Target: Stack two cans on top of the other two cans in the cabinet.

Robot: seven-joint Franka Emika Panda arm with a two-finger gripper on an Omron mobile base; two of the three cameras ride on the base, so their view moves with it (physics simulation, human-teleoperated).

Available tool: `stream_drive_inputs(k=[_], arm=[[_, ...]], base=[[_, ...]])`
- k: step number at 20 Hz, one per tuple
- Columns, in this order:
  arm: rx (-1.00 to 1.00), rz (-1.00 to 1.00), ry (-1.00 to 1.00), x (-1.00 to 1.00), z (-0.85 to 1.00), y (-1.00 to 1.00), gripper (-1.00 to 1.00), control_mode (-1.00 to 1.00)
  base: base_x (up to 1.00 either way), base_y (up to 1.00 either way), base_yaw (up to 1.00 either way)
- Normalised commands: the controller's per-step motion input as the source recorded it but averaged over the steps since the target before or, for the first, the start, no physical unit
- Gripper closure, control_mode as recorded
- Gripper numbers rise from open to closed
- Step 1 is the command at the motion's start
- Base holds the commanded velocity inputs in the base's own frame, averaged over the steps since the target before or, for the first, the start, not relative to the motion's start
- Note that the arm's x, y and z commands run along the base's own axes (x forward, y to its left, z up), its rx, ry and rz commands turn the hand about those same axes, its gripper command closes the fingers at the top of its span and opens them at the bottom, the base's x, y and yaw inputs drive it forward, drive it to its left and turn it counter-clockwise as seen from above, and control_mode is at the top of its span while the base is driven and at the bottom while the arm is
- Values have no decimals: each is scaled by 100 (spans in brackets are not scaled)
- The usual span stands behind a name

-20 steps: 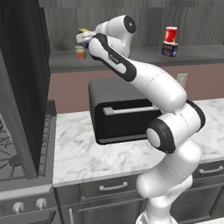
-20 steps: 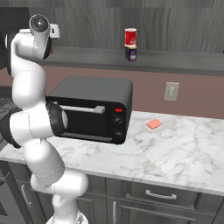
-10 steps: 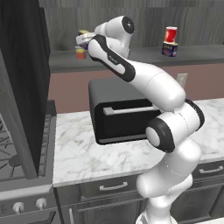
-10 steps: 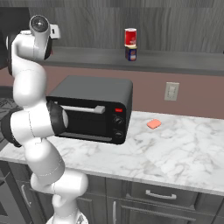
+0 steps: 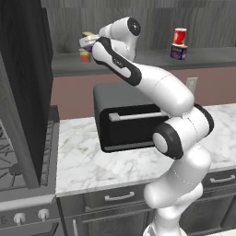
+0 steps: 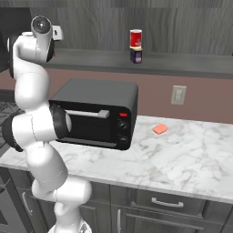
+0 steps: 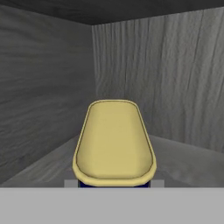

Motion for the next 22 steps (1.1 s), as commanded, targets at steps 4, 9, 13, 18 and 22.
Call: stream_drive_inputs(k=[4, 9, 13, 18, 22], arm=[[0, 0, 0, 10, 0, 4, 100, -100], [-1, 0, 1, 11, 0, 6, 100, -100], [-2, 0, 1, 9, 0, 6, 100, -100], [-3, 0, 4, 5, -1, 4, 100, -100], [-4, 0, 4, 6, -1, 4, 100, -100]], base=[[0, 0, 0], [0, 0, 0], [0, 0, 0], [0, 0, 0], [0, 0, 0]])
